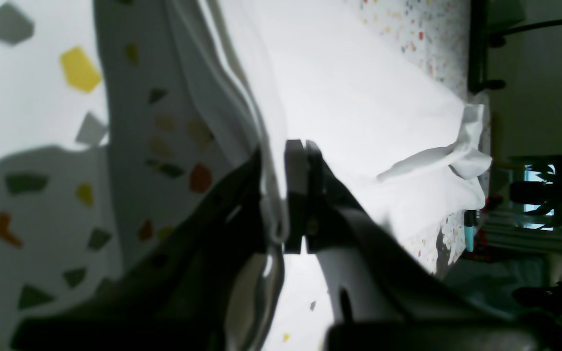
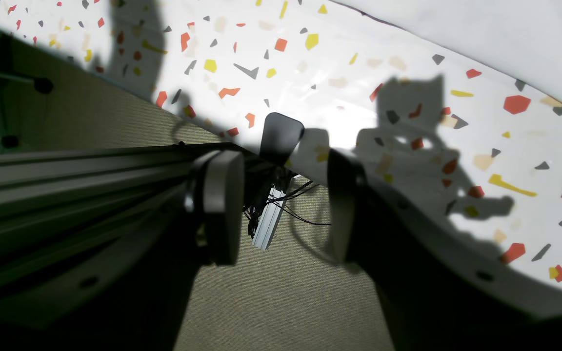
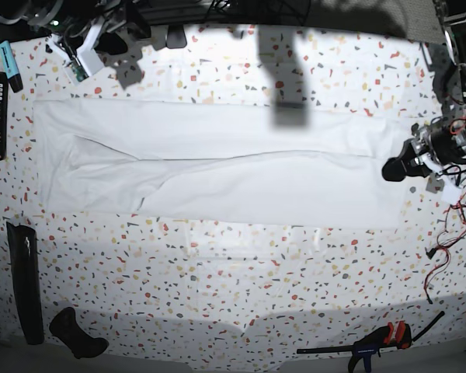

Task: Fold the T-shirt properly
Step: 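Move the left gripper over the strip's middle and grasp the fabric, then fold the grasped strip end over toward the other end with the left gripper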

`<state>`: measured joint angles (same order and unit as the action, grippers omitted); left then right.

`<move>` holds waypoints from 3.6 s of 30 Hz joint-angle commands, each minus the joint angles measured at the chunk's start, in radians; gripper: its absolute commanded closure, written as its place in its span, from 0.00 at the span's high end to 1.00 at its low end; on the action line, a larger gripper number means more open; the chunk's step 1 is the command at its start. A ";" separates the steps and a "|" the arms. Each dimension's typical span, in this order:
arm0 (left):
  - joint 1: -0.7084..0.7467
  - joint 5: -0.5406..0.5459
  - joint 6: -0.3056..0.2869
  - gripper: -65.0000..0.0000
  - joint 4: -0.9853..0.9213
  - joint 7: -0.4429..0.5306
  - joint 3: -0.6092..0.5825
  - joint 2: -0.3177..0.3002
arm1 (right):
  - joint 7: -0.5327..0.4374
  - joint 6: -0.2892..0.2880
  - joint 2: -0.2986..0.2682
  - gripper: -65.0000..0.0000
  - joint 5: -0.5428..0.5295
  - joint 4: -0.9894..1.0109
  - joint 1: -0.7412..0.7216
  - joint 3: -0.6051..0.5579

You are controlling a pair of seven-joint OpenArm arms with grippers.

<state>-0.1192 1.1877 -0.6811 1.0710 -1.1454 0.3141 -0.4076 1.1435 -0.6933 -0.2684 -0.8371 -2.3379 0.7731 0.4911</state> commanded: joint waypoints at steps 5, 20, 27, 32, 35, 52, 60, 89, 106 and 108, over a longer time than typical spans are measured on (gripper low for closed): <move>-0.020 0.134 -0.008 0.00 0.111 -0.039 0.006 0.011 | -0.019 -0.005 -0.006 0.43 -0.014 -0.018 -0.005 0.004; -0.018 0.052 -0.008 0.00 0.285 -0.113 -0.034 0.418 | 0.004 -0.005 -0.006 0.43 -0.273 -0.018 -0.164 0.004; -0.017 -0.324 -0.008 0.00 0.283 0.126 -0.278 0.541 | 0.011 -0.005 -0.006 0.43 -0.319 -0.018 -0.197 0.004; -0.016 -0.429 0.013 0.00 0.283 0.216 -0.408 0.546 | 0.011 -0.005 -0.006 0.43 -0.319 -0.018 -0.197 0.004; -0.016 -0.430 0.030 0.00 0.283 0.229 -0.463 0.546 | 0.011 -0.005 -0.006 0.43 -0.319 -0.018 -0.207 0.004; -0.017 -0.310 0.029 0.33 0.284 0.308 -0.507 0.553 | 0.011 -0.005 -0.006 0.43 -0.319 -0.018 -0.214 0.004; -0.078 -0.098 -0.017 0.38 0.288 0.109 -0.591 0.558 | 0.011 -0.005 -0.006 0.43 -0.319 -0.018 -0.214 0.004; -0.150 -0.974 0.497 0.38 0.509 0.077 -0.590 0.312 | 0.012 -0.005 -0.006 0.43 -0.314 -0.018 -0.224 0.004; -0.030 -0.952 0.468 0.38 0.528 0.043 -0.624 0.557 | 0.012 -0.005 -0.006 0.43 -0.293 -0.018 -0.280 0.004; -0.021 -0.952 0.468 0.38 0.527 0.054 -0.657 0.557 | 0.012 -0.005 -0.006 0.43 -0.293 -0.018 -0.280 0.004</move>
<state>-0.1246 0.2253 -0.2100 1.5795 -1.1053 -0.3405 0.1383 1.1767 -0.6937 -0.2657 -1.1061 -2.3386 0.4911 0.4911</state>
